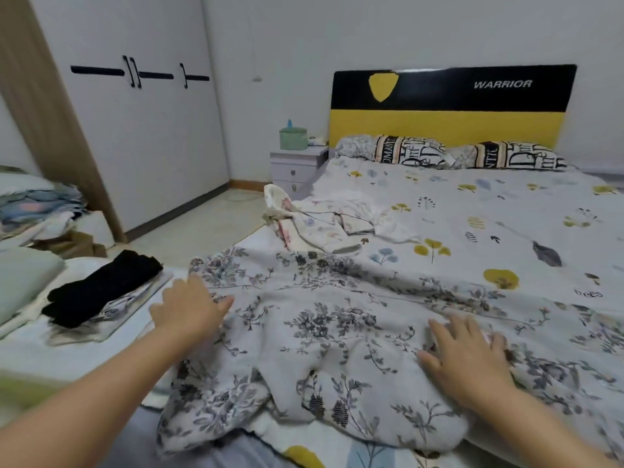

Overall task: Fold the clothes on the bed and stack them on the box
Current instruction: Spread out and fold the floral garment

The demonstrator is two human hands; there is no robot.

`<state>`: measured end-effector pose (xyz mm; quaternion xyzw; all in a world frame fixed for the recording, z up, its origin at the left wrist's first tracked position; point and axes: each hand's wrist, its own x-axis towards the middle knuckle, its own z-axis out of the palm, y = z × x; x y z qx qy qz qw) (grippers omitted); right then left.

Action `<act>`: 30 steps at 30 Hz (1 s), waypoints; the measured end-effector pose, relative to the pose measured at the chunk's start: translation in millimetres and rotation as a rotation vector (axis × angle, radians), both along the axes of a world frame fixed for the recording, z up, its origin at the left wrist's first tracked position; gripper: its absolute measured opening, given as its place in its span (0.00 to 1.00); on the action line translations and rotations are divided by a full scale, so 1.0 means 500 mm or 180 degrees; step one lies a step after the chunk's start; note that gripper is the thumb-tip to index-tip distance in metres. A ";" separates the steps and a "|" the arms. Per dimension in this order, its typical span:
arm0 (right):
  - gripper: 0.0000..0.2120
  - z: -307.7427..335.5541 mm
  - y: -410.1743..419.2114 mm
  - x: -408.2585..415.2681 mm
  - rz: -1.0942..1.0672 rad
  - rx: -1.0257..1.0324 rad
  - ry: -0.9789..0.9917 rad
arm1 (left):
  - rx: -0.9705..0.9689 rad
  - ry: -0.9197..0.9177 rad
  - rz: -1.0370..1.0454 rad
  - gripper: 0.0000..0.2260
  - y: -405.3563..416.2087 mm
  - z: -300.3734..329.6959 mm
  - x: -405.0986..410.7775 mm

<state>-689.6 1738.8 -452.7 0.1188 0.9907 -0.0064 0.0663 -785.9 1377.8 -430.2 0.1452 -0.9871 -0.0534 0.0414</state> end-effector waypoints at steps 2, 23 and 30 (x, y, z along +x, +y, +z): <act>0.26 -0.027 0.007 -0.003 -0.0078 -0.0072 -0.0332 | 0.0586 -0.0427 0.0168 0.31 -0.028 -0.013 0.005; 0.08 0.008 0.053 -0.049 -0.0313 -0.0721 0.0650 | 0.2252 0.0069 -0.0575 0.30 -0.001 -0.032 -0.037; 0.11 0.144 0.101 -0.102 -0.0543 -0.1110 0.2507 | 0.2214 0.1342 -0.0700 0.26 -0.024 0.128 -0.067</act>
